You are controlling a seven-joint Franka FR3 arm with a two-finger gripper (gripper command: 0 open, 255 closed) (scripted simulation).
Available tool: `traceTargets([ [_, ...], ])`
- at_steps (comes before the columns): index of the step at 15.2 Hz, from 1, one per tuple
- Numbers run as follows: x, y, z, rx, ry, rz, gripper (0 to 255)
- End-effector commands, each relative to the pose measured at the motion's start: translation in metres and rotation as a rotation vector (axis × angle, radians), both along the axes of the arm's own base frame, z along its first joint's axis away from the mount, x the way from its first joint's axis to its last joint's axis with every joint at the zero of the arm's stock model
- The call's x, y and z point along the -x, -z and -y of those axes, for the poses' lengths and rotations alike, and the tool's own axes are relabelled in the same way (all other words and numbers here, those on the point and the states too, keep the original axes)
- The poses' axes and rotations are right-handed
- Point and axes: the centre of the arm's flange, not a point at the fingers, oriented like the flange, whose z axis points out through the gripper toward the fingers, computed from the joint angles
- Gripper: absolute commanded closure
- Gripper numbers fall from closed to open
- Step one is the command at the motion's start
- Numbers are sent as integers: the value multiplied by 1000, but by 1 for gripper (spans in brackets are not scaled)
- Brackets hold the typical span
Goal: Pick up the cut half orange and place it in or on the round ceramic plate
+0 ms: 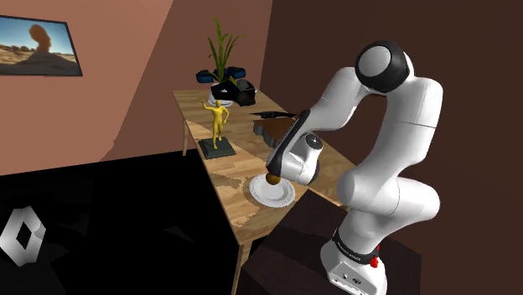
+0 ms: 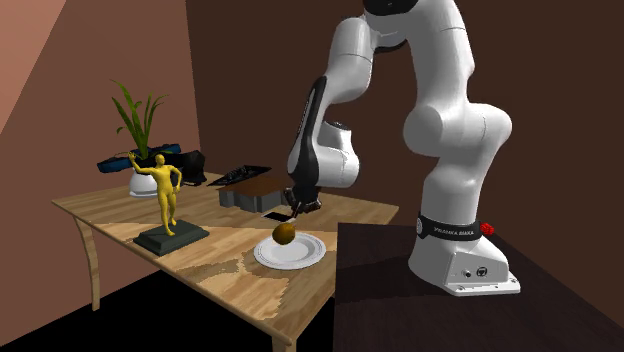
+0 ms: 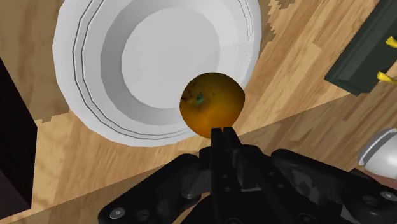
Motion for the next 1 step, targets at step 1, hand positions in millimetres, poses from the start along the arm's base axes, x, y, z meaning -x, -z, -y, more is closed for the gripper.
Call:
traceTargets([
  [1, 1, 10, 0, 1, 0, 0, 255],
])
